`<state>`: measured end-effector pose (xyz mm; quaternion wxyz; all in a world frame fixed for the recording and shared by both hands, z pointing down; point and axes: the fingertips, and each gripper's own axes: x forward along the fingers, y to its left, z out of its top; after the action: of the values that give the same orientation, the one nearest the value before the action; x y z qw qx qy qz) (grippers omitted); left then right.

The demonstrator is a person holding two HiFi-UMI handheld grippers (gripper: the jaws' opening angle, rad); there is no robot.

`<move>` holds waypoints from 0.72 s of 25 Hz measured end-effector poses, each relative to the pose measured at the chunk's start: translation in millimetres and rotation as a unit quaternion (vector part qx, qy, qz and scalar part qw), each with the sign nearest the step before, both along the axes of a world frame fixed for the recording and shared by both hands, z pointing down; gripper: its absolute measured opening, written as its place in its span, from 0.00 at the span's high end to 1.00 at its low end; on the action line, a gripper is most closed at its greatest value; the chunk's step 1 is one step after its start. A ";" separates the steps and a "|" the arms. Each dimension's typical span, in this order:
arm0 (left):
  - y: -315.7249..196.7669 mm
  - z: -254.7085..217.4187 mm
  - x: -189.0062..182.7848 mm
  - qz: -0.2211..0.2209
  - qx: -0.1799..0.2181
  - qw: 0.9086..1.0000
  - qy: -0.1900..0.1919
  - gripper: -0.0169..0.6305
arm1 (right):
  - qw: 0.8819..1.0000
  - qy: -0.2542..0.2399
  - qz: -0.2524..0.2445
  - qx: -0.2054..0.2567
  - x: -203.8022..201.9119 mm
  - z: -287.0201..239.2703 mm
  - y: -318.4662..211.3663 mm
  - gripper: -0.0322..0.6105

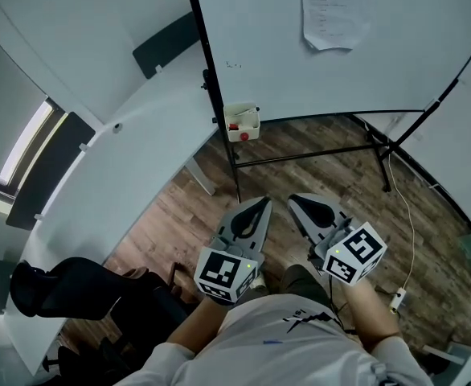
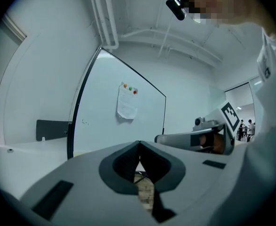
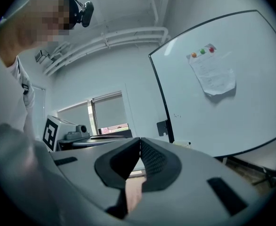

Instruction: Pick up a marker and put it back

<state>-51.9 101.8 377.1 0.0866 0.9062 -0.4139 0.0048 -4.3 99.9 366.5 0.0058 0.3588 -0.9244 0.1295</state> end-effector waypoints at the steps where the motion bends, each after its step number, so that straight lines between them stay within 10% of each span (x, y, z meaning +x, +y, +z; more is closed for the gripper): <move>1: -6.6 3.7 0.0 0.001 -0.003 1.000 -0.004 0.96 | 1.000 0.000 0.001 -0.003 0.0 2.3 -7.4 0.93; 18: -205.6 41.7 8.5 -0.078 -0.013 0.990 -0.117 0.96 | 0.995 -0.030 -0.087 -0.023 10.5 23.8 -207.4 0.93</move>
<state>-43.4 -103.8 418.8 0.0501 0.8630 -0.4907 0.1092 6.2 -107.5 390.3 -0.0026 0.2726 -0.9486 0.1607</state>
